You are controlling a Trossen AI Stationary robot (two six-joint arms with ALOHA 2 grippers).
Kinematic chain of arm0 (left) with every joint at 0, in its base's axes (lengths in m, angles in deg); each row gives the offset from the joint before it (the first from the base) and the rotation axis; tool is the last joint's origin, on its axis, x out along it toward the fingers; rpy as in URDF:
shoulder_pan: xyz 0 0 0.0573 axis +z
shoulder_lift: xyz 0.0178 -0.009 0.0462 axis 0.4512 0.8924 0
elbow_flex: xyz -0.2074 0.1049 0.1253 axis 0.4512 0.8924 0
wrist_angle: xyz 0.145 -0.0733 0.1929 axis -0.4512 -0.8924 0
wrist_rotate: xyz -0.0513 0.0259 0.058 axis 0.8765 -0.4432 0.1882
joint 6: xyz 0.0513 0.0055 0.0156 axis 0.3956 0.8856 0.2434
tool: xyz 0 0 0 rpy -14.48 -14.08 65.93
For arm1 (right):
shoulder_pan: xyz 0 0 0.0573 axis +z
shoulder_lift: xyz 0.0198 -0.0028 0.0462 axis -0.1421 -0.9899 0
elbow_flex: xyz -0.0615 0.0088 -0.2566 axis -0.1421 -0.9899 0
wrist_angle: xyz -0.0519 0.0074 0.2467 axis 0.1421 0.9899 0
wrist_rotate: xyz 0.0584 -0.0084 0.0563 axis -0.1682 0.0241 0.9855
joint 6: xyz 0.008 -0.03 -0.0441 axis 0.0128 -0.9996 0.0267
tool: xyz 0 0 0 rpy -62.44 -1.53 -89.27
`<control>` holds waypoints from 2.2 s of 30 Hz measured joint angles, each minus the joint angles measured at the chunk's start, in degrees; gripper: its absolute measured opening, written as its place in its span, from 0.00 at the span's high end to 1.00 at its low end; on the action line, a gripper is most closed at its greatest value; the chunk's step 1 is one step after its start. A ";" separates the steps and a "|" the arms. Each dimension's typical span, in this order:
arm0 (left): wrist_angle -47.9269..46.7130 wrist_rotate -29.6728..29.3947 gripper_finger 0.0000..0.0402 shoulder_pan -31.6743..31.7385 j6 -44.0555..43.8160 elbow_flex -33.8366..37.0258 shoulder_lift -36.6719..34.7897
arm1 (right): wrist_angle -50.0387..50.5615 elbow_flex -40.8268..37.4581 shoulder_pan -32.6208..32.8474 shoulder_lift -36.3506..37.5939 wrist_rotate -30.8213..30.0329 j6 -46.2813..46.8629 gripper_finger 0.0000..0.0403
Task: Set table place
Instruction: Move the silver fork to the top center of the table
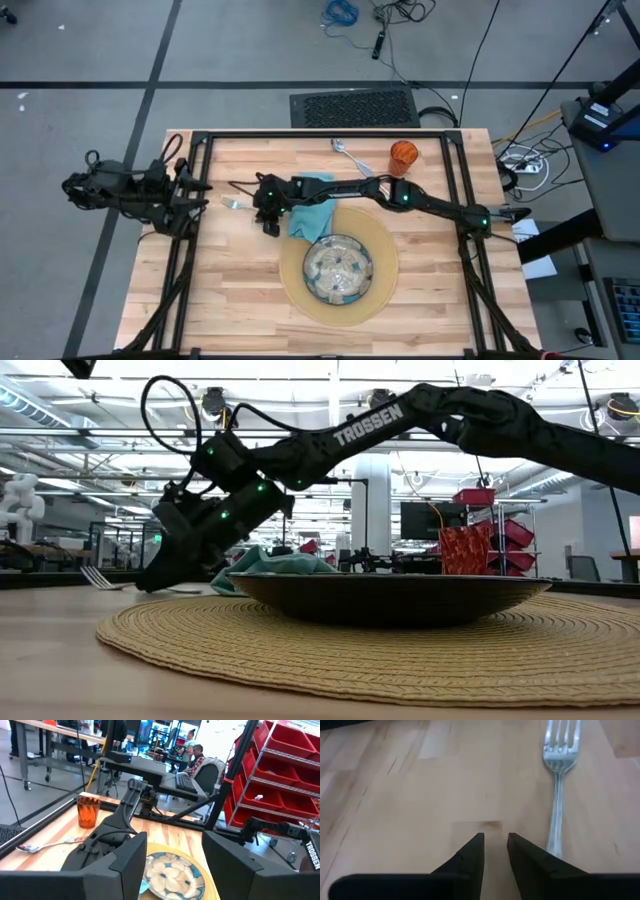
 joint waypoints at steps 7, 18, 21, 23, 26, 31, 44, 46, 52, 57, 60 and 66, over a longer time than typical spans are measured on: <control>0.02 0.03 0.55 0.00 0.69 0.02 0.00 | 2.17 0.15 -2.00 -0.04 -3.61 0.85 0.93; -1.52 0.08 0.55 0.00 -1.37 1.64 0.00 | -0.44 -0.13 -6.09 -0.39 6.58 2.45 0.98; -2.91 0.22 0.55 0.00 -1.93 1.88 0.04 | -0.21 0.60 -4.58 -0.39 10.40 1.53 0.93; -3.07 0.24 0.55 0.00 -1.94 1.88 0.02 | -2.36 0.55 -3.13 -0.13 12.75 1.78 0.89; -3.03 0.33 0.55 0.00 -1.95 1.88 0.02 | -7.47 0.70 -2.89 0.42 17.90 6.42 0.80; -3.05 0.92 0.55 0.00 -2.19 1.88 0.02 | -10.78 0.74 -3.20 0.79 19.07 11.13 0.70; -5.67 0.89 0.55 0.00 -3.36 1.88 0.00 | -5.26 0.81 -5.72 2.66 12.17 2.49 0.70; -5.81 0.89 0.55 0.00 -3.40 1.88 0.02 | -4.86 0.83 -5.47 3.62 10.22 -0.30 0.70; -5.81 0.88 0.55 0.00 -3.24 1.88 0.02 | 0.51 0.83 -5.01 3.81 0.75 -8.47 0.70; -5.77 0.85 0.55 0.00 -3.27 1.88 0.02 | 1.13 0.85 -4.86 3.81 -4.72 -13.78 0.70; -5.72 0.83 0.55 0.00 -3.39 1.88 0.02 | 1.24 0.85 -4.90 3.81 -4.83 -14.60 0.70; -5.44 0.73 0.55 0.00 -3.76 1.88 0.02 | 5.23 0.85 -5.39 3.61 -7.31 -17.30 0.70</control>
